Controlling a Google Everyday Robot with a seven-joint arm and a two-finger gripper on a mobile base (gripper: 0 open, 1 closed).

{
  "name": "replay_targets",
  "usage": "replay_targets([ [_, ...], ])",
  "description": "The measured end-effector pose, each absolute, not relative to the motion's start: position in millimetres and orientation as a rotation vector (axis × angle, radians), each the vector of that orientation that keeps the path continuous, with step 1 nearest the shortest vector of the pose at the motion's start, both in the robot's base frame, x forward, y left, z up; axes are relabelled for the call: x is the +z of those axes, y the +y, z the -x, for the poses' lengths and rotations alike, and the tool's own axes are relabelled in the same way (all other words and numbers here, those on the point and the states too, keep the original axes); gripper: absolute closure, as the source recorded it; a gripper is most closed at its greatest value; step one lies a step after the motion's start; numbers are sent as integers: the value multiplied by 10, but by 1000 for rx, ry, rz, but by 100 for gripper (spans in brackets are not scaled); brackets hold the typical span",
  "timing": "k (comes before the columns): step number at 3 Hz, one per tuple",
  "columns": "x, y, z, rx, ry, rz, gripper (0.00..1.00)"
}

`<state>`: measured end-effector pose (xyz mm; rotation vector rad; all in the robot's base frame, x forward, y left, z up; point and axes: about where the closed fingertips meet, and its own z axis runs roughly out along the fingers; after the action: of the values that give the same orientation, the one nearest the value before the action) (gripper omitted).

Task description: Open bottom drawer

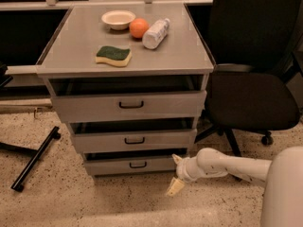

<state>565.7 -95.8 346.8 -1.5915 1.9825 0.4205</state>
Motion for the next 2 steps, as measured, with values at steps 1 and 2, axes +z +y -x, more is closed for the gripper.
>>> replay_targets([
  [1, 3053, -1016, -5751, 431, 2010, 1521, 0],
  [2, 3052, -1015, -5751, 431, 2010, 1521, 0],
])
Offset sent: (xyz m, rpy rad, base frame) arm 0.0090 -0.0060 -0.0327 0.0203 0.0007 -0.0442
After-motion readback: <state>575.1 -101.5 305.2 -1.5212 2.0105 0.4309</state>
